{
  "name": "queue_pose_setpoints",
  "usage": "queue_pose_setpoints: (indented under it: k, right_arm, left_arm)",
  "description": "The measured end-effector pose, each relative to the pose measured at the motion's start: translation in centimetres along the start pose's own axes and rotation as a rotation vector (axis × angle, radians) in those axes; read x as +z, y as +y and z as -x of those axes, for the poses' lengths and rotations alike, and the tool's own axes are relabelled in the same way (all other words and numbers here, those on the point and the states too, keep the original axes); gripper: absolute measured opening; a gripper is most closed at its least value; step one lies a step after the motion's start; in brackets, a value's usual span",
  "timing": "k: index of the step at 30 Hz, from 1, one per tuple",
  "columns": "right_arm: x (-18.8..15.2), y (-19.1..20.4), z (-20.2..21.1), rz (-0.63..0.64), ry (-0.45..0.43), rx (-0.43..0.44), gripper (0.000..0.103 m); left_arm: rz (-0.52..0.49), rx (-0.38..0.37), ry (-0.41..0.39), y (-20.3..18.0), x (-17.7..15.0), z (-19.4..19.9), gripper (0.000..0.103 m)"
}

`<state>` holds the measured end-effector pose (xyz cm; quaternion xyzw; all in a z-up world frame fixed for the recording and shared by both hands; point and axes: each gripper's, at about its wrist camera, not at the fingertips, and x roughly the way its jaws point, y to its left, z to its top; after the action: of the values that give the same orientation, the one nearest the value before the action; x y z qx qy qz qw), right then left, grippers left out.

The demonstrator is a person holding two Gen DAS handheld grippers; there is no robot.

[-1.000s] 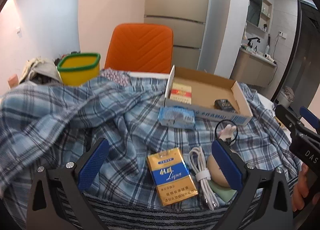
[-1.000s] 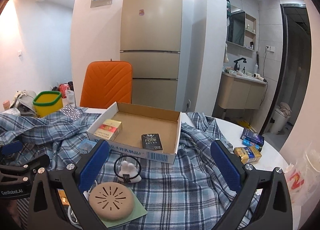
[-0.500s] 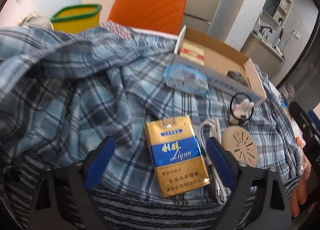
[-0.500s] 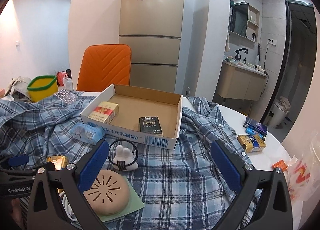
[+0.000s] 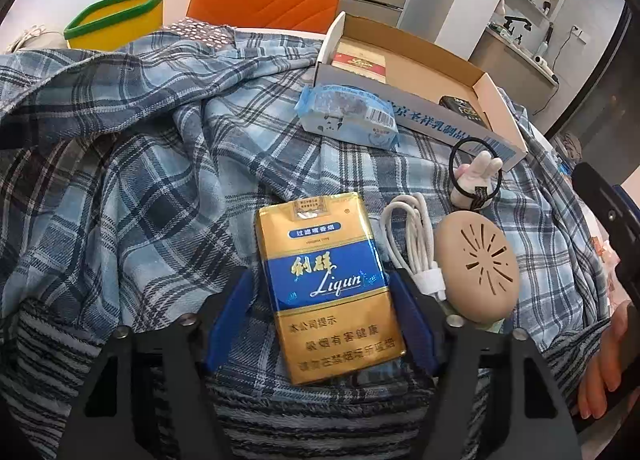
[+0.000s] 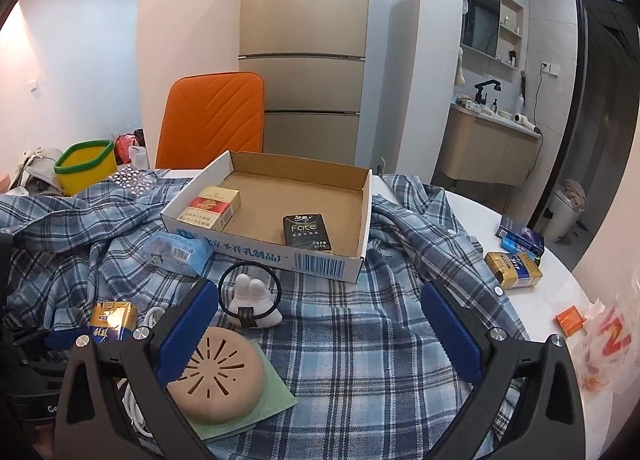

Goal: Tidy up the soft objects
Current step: 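Grasp the blue-gold Liqun cigarette pack with the left tool and lift it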

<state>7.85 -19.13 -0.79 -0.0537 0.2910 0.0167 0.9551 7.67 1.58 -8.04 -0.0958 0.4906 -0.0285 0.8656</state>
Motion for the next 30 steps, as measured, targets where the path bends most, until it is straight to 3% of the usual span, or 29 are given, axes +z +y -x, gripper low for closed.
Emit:
queue_pose_setpoints:
  k: [2,16,19,22,24,30]
  right_arm:
    - [0.0,0.0,0.0,0.001,0.000,-0.002,0.103]
    - [0.2,-0.5,0.5,-0.017,-0.018,-0.010,0.103]
    - [0.2,-0.6,0.6,-0.018,-0.021,-0.011,0.103]
    - [0.2,-0.5,0.7,-0.019,-0.027,-0.008,0.103]
    - [0.3,-0.4,0.7,-0.016,-0.025,-0.003,0.103]
    - [1.4,0.4,-0.1,0.005,0.053,0.085,0.103]
  left_arm:
    - [0.005,0.002,-0.004,0.1,0.0,0.1,0.053]
    - [0.024,-0.032,-0.071,0.5,0.1,1.6,0.050]
    - [0.011,-0.033,-0.133,0.2,0.2,2.7,0.050]
    - [-0.063,0.044,-0.225,-0.9,0.1,3.9,0.050]
    - [-0.102,0.048,-0.275,-1.5,0.0,4.6,0.050]
    - [-0.152,0.064,-0.349,-2.3,1.8,6.3,0.050]
